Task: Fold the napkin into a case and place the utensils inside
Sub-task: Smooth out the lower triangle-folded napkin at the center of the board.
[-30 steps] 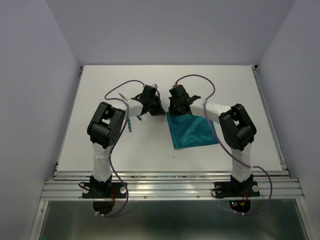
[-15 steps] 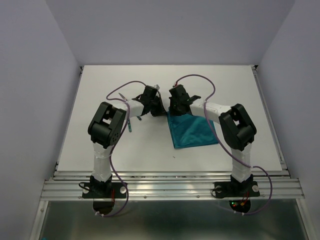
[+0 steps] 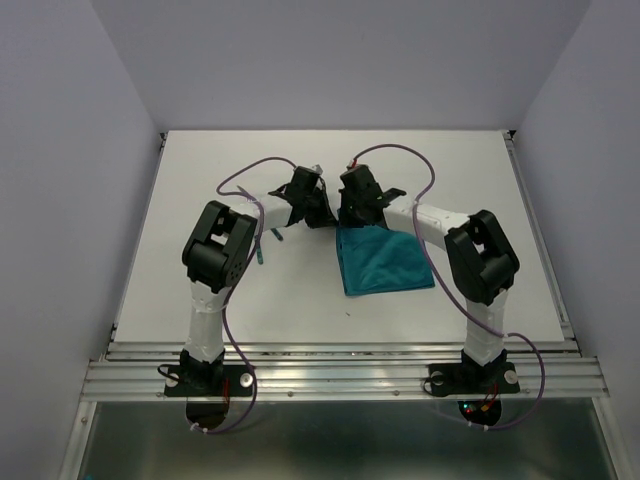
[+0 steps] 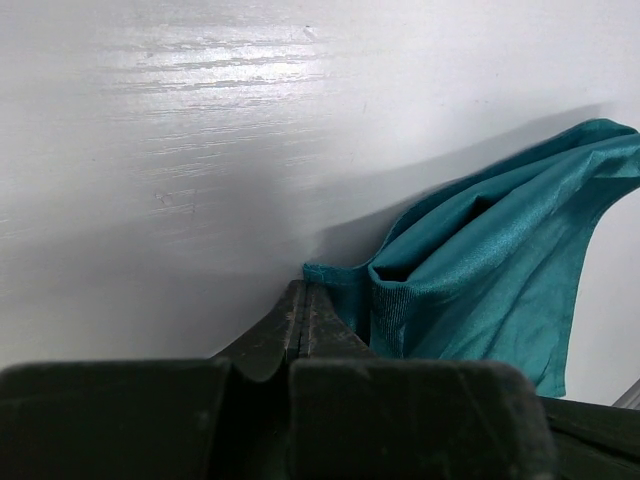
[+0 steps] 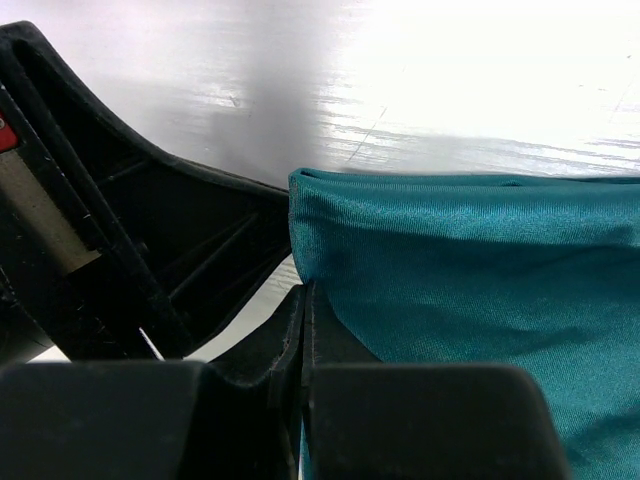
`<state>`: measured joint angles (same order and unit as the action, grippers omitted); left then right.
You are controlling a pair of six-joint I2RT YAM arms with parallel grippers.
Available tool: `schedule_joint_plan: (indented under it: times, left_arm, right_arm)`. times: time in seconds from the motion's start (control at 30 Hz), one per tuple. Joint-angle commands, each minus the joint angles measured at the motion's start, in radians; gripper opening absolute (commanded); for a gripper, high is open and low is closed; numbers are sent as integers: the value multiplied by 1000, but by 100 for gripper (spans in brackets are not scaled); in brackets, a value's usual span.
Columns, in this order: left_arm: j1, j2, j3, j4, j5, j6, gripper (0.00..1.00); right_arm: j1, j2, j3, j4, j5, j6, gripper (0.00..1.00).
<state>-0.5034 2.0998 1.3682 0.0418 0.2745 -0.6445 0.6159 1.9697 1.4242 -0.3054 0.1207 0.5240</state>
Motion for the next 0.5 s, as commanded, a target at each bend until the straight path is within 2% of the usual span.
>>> schedule_joint_plan:
  times: [0.0, 0.23, 0.3, 0.33, 0.47]
  left_arm:
    - [-4, 28, 16, -77, -46, 22, 0]
    - [-3, 11, 8, -85, -70, 22, 0]
    - [-3, 8, 14, -98, -80, 22, 0]
    - [-3, 0, 15, -112, -98, 25, 0]
    - [-1, -43, 19, -155, -170, 37, 0]
  right_arm:
    - [8, -19, 42, 28, 5, -1, 1]
    - [8, 61, 82, 43, -45, 7, 1]
    - [8, 80, 105, 43, -78, 2, 4]
    - [8, 86, 110, 31, -66, 2, 14]
    - [8, 23, 76, 31, -23, -1, 34]
